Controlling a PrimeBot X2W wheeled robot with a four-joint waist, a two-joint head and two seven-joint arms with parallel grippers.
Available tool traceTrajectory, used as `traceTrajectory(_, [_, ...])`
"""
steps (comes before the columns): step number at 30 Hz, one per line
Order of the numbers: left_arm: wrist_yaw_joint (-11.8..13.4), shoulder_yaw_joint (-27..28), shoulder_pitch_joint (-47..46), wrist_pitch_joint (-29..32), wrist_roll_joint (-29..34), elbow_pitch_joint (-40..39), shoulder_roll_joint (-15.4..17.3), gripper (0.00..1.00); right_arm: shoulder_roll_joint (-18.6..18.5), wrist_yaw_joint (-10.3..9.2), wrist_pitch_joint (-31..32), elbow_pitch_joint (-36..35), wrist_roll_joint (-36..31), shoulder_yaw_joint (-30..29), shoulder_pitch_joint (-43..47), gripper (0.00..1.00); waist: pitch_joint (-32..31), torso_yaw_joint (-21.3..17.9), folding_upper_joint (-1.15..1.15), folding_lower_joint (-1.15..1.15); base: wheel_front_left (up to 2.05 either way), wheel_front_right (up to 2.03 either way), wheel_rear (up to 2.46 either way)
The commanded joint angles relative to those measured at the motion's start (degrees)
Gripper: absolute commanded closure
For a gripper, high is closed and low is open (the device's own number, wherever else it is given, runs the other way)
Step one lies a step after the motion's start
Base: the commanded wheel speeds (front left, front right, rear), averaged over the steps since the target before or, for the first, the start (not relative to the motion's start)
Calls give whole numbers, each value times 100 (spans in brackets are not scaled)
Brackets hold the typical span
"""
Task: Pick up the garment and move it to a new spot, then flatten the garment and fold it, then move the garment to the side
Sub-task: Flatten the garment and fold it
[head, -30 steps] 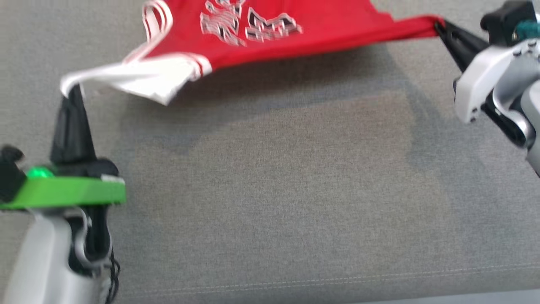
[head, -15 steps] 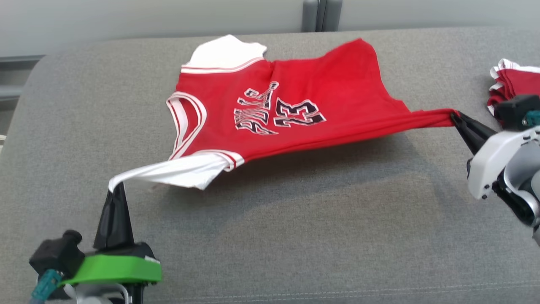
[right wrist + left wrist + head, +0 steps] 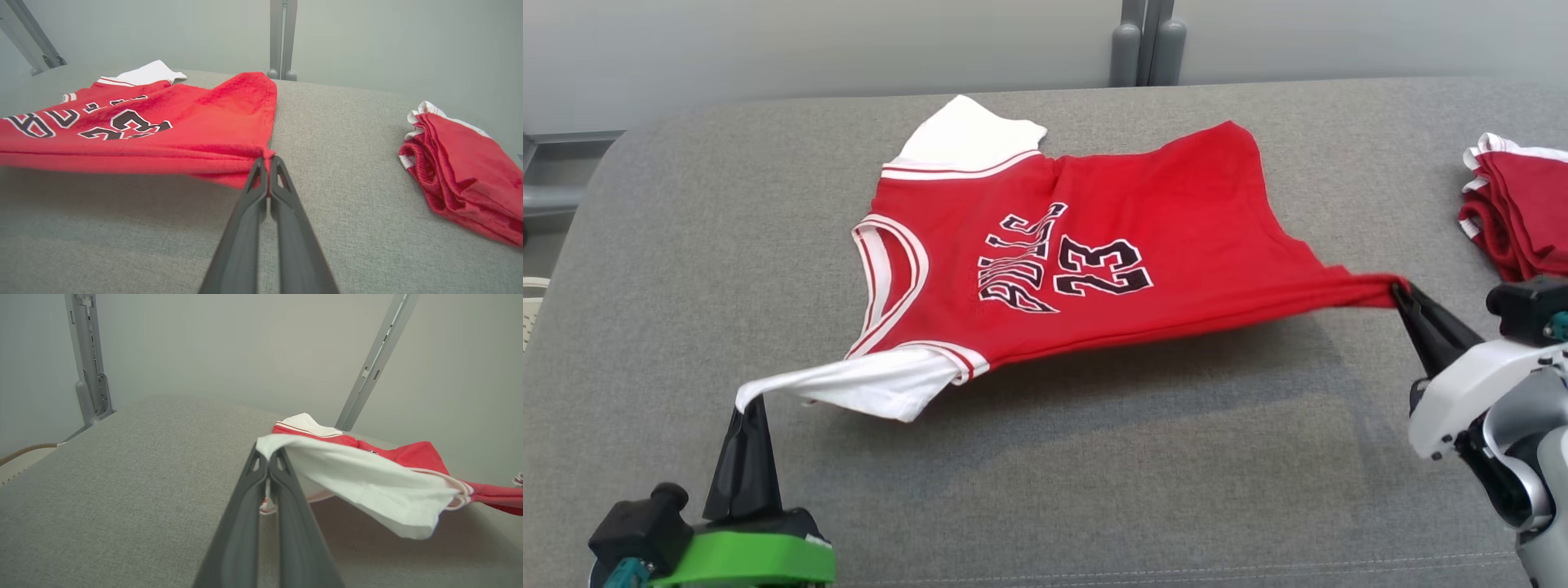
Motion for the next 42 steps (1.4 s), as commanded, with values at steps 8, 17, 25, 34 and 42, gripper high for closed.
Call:
traceTrajectory(8, [-320, -96, -1230, 172, 195, 16, 332, 100, 113, -13, 360, -412, -233, 15, -850, 100, 57, -125, 0, 1, 0, 0, 0])
traceTrajectory(17, [-762, -280, -3654, 803, 390, 521, 890, 100, 107, -12, 616, 395, 230, 623, -2640, 100, 475, -246, 0, 1, 0, 0, 0])
traceTrajectory(25, [-1001, -604, -6116, 1417, 507, 1195, 1318, 100, 70, -12, 503, 1187, 233, 1160, -4336, 100, 1378, -493, 0, 1, 0, 0, 0])
traceTrajectory(34, [-1051, -666, -8045, 1579, 472, 1508, 1532, 100, 65, -12, -21, 1941, -284, 1155, -6040, 100, 2267, -669, 0, 1, 0, 0, 0])
traceTrajectory(42, [-1058, -737, -9097, 1479, 398, 1795, 1521, 100, 114, -12, -455, 2587, -754, 989, -7197, 100, 2729, -649, 0, 1, 0, 0, 0])
